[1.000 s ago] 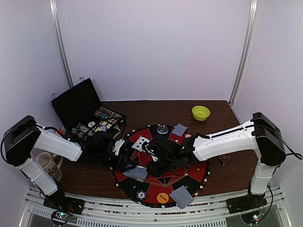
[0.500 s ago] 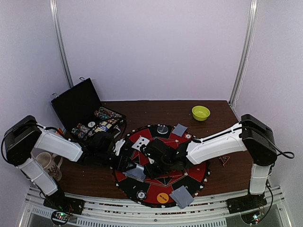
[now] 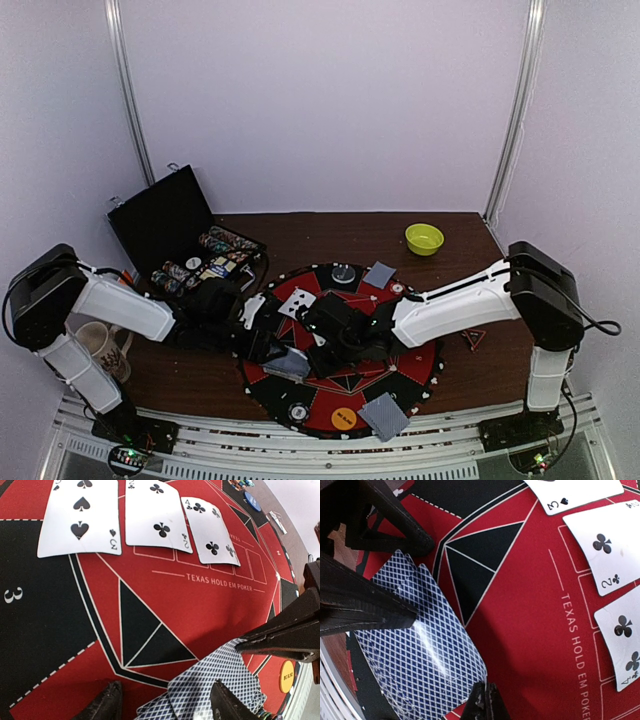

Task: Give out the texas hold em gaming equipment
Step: Pick up the poker card from the face-down deck piles, then pass from the right arm to the left

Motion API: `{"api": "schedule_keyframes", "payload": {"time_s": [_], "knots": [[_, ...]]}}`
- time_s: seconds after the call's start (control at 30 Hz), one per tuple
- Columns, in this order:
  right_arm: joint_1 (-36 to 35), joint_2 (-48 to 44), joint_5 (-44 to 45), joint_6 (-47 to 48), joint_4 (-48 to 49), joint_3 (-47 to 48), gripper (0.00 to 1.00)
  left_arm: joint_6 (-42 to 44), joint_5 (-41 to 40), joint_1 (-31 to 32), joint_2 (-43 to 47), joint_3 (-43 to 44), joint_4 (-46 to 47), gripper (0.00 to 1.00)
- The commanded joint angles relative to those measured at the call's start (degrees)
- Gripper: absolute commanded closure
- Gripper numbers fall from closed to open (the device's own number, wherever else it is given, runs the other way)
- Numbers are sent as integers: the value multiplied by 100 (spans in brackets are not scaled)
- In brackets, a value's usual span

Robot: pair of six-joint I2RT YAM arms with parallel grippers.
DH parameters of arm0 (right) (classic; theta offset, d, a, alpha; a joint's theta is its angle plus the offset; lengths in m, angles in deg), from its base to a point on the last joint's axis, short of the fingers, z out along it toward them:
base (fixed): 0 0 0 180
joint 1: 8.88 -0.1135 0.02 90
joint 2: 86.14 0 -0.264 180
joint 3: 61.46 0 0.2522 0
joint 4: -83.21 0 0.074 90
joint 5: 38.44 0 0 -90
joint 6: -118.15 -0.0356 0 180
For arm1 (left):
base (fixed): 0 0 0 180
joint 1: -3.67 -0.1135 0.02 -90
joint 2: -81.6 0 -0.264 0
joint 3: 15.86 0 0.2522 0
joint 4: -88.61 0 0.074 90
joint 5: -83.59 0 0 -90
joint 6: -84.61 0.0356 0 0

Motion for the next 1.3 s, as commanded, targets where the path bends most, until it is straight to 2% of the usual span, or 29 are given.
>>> {"api": "schedule_keyframes", "payload": {"time_s": [0.0,0.4,0.67,0.77,0.83,1.0,1.13,1.27], "knots": [[11,-262,462,202,-803,51,100,130,29,115,-129,-3,-933,36],[14,-773,308,545,-1075,-67,100,452,3,111,222,190,-1300,31],[92,-1574,150,1468,-1284,-231,100,1118,406,110,1018,405,-1337,27],[147,-1793,397,1823,-1724,-138,100,1247,310,115,1236,844,-1764,28],[193,-1922,418,2105,-1932,-47,100,1427,516,115,1403,1042,-1899,29],[158,-2526,-516,3010,-1974,19,100,2206,1235,124,2098,1135,-1870,34],[99,-2765,-761,3367,-1966,126,100,2704,1413,145,2570,977,-1597,37],[0,-2660,-1020,3629,-2207,388,100,2959,1767,189,2660,957,-1576,37]]}}
